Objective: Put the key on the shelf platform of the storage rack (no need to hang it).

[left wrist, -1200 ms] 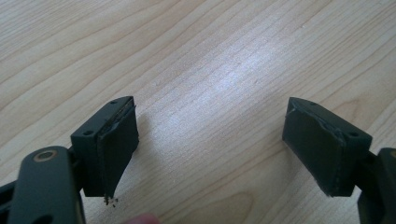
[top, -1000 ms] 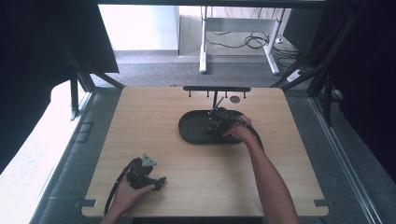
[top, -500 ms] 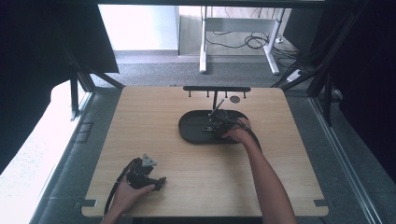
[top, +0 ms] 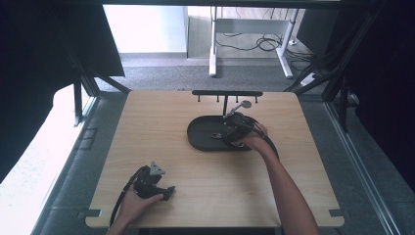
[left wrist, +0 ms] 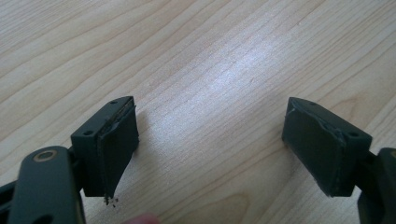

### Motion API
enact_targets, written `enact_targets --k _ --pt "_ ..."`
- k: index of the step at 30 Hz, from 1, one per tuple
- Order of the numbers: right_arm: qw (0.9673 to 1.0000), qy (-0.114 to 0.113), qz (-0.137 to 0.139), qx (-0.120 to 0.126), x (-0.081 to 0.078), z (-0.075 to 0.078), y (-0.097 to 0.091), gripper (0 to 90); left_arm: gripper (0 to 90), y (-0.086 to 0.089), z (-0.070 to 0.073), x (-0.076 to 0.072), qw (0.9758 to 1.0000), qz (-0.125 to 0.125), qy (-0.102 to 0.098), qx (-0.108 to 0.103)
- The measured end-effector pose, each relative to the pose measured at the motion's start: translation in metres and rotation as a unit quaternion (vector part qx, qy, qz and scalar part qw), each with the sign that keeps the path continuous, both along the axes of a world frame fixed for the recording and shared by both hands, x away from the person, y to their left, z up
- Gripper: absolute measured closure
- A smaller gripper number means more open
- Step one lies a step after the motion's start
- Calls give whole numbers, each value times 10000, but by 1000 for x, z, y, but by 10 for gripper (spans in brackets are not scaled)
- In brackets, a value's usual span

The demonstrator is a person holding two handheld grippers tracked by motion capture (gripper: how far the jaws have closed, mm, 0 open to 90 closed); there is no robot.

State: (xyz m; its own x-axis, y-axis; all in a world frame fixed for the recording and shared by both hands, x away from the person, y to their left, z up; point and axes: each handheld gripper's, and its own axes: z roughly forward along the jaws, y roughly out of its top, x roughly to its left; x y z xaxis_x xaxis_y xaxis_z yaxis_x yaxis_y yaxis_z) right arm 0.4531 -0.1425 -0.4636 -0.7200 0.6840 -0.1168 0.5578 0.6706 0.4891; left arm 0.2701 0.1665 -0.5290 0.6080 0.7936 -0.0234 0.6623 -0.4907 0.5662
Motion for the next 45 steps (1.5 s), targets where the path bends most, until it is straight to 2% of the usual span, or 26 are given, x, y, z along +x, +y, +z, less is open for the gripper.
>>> enact_targets --k 7,10,17,23,28,32,34,36,39,45 --pt "9993 -127 42 350 -22 10 -15 373 185 -2 0 -1 10000 5 12 -15" --pt "9990 -144 91 421 -35 12 -19 379 185 -3 0 -1 10000 -27 13 -23" --pt "9974 -124 185 680 -67 10 -27 403 186 -6 0 -2 10000 -37 19 -32" --pt "9957 -105 294 873 -92 1 -32 412 186 -6 0 -2 10000 -30 2 -44" --pt "9937 -78 272 1089 -110 -10 -37 415 186 -6 0 -2 10000 -39 1 -35" --pt "9929 -64 300 1152 -126 -21 -43 417 186 -5 0 -2 10000 -44 -18 -19" --pt "9929 -25 288 1151 -131 -27 -48 420 186 -5 0 -2 10000 -20 -7 -23" --pt "9946 -7 287 1001 -133 -31 -53 420 186 -6 0 -3 10000 -20 -11 -21" --pt "9933 -16 182 1140 -135 -33 -60 425 186 -6 0 -3 10000 -40 -24 -8" --pt "9929 -140 115 1173 -136 -32 -64 409 186 -6 0 -3 10000 -35 -27 -8"
